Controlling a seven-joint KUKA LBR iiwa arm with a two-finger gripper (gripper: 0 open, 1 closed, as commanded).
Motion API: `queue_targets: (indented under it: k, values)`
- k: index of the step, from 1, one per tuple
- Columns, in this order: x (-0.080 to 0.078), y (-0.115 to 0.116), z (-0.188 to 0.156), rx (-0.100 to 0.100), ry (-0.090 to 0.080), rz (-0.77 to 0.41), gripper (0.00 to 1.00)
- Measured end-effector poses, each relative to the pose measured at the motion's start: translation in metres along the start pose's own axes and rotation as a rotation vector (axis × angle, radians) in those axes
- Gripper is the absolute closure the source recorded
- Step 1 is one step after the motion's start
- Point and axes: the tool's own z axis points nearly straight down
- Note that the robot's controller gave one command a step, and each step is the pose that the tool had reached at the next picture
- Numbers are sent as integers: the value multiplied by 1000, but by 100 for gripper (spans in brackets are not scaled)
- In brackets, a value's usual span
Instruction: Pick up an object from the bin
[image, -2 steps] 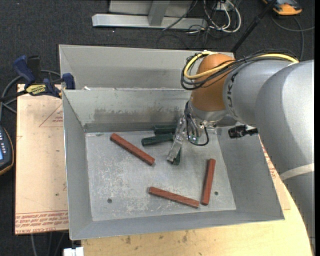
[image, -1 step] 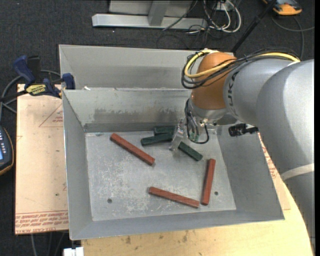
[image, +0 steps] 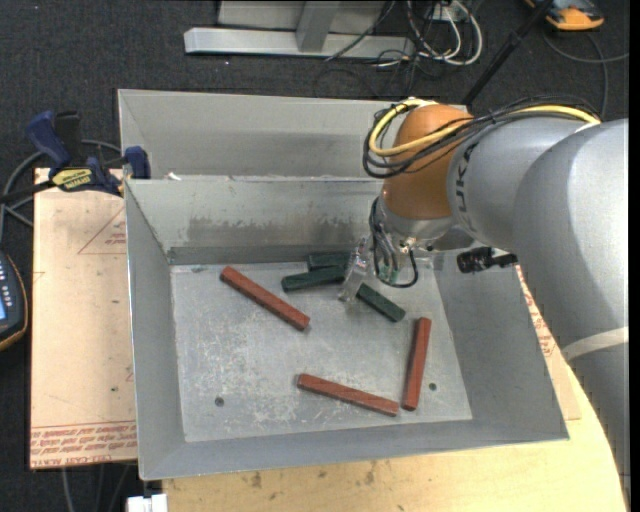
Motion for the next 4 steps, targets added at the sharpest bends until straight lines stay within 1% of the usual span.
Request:
queue_targets:
  k: [4]
  values:
    - [0, 0, 0, 0, 0, 0, 100]
